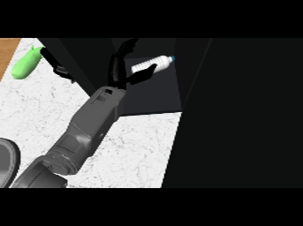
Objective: Pick up the bottled water, place it into the cabinet and close the cabinet
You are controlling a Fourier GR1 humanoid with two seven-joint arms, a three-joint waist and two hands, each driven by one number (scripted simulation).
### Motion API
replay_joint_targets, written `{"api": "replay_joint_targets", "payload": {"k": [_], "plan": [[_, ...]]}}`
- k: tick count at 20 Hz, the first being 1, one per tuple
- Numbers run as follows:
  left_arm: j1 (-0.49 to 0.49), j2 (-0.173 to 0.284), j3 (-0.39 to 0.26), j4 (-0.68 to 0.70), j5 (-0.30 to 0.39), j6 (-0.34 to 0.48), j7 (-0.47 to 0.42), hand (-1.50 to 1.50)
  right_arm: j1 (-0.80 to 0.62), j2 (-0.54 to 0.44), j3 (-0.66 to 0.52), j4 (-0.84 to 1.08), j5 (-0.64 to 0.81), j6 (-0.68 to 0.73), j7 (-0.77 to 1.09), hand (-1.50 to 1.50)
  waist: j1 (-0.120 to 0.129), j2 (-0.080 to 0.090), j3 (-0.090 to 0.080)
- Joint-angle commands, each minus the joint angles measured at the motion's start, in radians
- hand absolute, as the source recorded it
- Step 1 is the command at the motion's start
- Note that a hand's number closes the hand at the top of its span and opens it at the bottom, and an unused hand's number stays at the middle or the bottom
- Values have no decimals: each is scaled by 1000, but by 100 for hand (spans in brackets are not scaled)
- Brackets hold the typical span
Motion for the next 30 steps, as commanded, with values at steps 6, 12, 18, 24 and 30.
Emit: {"api": "replay_joint_targets", "payload": {"k": [6, 12, 18, 24, 30], "plan": [[50, -2, 50, -88, 111, -293, -147, 150, -4, -27, -4, -91, 27, 4, 72, -150, 15, -10, 0], [106, -2, 0, -168, 170, -474, -113, 150, 8, -12, 13, -75, 88, -46, 77, -150, 48, -26, 1], [176, -2, -71, -302, 231, -605, -14, 150, 35, -59, 13, -89, 103, -54, 67, -150, 79, -36, 2], [370, -2, -131, -524, 298, -589, 18, 150, 69, -108, 23, -116, 93, -59, 46, -150, 89, -40, 3], [593, 27, -215, -790, 311, -593, 79, 150, 42, -112, 4, -79, 67, -76, 57, -150, 129, -49, 2]]}}
